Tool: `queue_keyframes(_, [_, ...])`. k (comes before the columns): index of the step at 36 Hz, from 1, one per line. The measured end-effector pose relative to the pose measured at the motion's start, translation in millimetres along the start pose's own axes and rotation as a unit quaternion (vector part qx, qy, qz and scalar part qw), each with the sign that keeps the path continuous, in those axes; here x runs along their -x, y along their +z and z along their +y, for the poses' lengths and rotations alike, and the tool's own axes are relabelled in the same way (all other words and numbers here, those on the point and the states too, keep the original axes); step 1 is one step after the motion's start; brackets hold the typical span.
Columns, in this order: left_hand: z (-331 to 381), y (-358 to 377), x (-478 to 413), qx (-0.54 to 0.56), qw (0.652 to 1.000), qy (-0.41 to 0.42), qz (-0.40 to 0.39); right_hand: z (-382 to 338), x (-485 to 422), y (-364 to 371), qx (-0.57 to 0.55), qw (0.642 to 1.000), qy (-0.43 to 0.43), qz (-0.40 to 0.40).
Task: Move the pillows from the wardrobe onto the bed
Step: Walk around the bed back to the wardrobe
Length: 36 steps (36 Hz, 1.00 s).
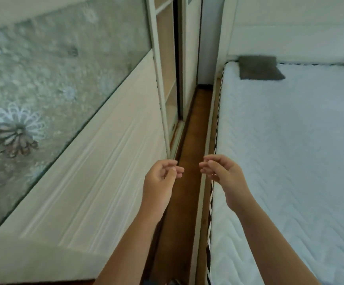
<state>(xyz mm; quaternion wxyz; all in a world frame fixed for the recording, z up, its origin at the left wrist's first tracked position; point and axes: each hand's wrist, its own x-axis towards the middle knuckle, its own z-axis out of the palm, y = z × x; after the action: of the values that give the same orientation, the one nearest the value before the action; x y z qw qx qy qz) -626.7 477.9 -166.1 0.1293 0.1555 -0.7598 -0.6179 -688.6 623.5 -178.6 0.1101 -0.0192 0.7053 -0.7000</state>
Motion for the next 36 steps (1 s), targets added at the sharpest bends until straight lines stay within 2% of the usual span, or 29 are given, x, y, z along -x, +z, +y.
queue_keyframes(9, [25.3, 66.9, -85.1, 0.009, 0.994, 0.031, -0.102, -28.7, -47.0, -47.5, -0.030, 0.992, -0.002, 0.125])
queue_keyframes(21, [30.1, 187.9, -217.2, 0.049, 0.971, 0.022, -0.233, -47.3, -150.2, -117.2, -0.072, 0.951, -0.020, 0.300])
queue_keyframes(30, [48.4, 242.0, -339.2, 0.080, 0.966, 0.040, -0.243, -73.9, -270.4, -128.1, -0.057, 0.951, -0.018, 0.304])
queue_keyframes(36, [60.4, 273.1, -394.0, 0.103, 0.955, 0.018, -0.279, -86.6, -316.0, -146.5, -0.065, 0.935, -0.015, 0.348])
